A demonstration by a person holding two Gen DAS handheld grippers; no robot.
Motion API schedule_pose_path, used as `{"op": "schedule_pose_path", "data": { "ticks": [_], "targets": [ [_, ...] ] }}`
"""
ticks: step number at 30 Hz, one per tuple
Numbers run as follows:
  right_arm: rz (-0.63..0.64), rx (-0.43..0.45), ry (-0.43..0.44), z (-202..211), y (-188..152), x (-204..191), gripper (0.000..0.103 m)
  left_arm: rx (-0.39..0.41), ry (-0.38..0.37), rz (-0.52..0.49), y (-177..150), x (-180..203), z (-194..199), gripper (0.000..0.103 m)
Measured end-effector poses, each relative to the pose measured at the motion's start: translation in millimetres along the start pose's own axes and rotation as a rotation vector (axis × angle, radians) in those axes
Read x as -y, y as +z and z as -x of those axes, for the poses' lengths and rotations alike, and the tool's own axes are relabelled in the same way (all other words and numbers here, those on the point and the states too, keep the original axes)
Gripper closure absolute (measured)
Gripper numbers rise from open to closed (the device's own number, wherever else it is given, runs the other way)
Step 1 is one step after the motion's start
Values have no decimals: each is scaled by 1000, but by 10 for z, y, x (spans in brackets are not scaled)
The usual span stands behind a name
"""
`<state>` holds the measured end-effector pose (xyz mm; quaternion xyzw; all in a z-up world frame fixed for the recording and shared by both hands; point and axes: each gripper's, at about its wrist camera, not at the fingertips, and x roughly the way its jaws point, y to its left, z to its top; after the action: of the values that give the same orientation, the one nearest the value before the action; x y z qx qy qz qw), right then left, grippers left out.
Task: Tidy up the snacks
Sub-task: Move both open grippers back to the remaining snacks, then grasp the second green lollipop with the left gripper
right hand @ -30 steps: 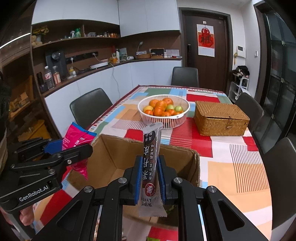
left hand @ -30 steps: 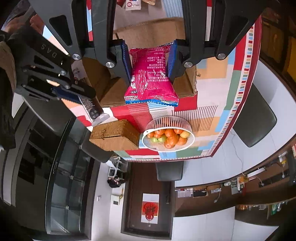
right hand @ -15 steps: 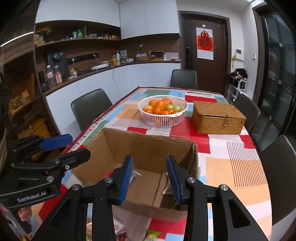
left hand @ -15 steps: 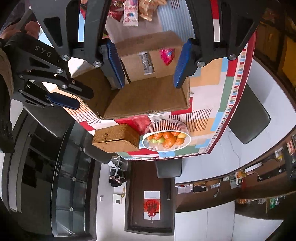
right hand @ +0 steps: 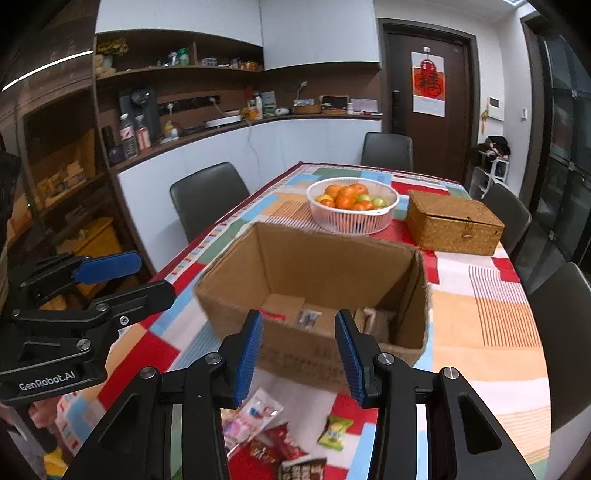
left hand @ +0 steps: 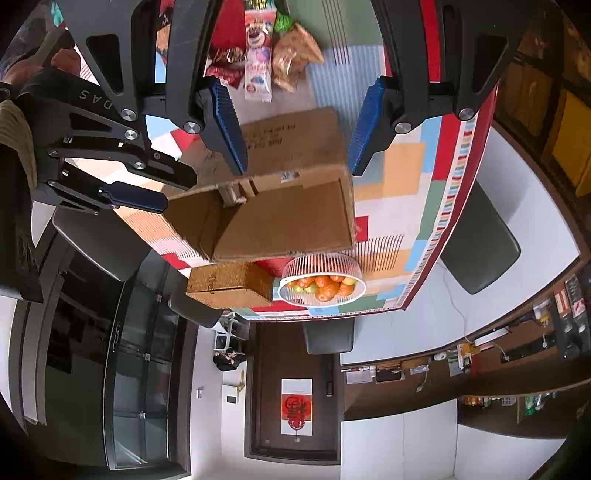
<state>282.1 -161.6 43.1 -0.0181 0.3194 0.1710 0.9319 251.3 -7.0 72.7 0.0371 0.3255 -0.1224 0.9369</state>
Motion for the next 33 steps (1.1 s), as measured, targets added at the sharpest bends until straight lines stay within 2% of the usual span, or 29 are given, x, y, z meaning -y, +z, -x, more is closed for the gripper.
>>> {"op": "schedule_pose_path", "data": {
  "ticks": [11,19,33],
  "targets": [
    [56,-46,27,111,-288,-265,61,-50,18,6,-458,-50,186,48],
    [122,-126,41,33,-564,-455,61,-139,-1,50,-858,-133,88,48],
    [148,-298,59,-298,-1044,-449,61,-304,-78,83,-1353,-71,-312,67]
  ]
}}
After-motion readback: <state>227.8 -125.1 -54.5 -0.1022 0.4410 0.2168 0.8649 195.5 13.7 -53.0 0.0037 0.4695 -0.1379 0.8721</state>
